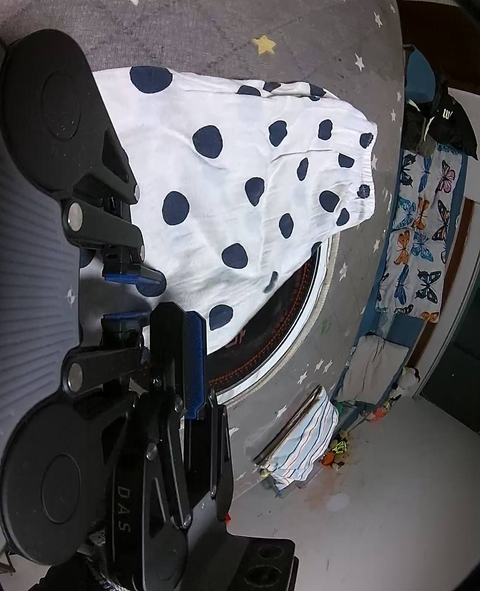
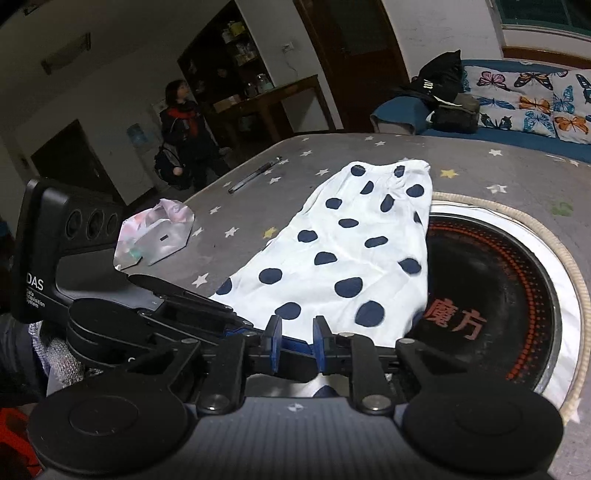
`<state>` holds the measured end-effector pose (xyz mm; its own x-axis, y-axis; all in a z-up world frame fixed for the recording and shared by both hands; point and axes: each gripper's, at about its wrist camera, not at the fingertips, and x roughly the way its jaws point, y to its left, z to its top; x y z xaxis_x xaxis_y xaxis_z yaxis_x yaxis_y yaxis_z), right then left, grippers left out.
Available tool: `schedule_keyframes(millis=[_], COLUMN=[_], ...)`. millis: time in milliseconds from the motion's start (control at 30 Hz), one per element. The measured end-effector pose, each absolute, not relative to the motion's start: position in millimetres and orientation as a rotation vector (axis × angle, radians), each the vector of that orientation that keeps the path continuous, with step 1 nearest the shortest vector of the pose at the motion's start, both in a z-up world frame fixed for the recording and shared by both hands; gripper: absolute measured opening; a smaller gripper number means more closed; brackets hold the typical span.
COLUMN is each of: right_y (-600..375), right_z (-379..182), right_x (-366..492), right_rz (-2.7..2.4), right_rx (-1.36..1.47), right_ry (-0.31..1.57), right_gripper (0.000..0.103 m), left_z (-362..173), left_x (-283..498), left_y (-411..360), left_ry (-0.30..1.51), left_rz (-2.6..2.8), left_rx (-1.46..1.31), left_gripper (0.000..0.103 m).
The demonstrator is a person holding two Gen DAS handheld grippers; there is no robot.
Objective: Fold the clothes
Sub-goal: 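Press and smooth the folded pants with the left gripper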
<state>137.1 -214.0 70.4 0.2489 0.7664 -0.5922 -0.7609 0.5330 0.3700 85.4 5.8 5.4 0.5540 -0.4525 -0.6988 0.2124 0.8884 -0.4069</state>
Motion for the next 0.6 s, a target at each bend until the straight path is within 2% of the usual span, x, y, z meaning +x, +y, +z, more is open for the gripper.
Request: schedule_keyframes(millis=[267,500,600], right_y=[-254.7,-258.4,-251.6], right_z=[70.1,55.2,53.8], right_x=[143.0,153.6,151.8], right_rz=[0.890,0.846,0.886], right_rx=[0.015,-0.015,-0.012], right_ry=[0.790,0.817,0.808], right_gripper=[0.019,0.019,0.019], left_z=[5.4,25.7,30.0], left_x=[86.3,92.7,102.0], left_y=[14.3,8.2,4.6], left_ry=[0.898,0.850,0.840], left_rz=[-0.384,-0.397,-0.389], left_rx=[-0.313,-0.312,-0.313], left_gripper=[0.017,0.018,0.023])
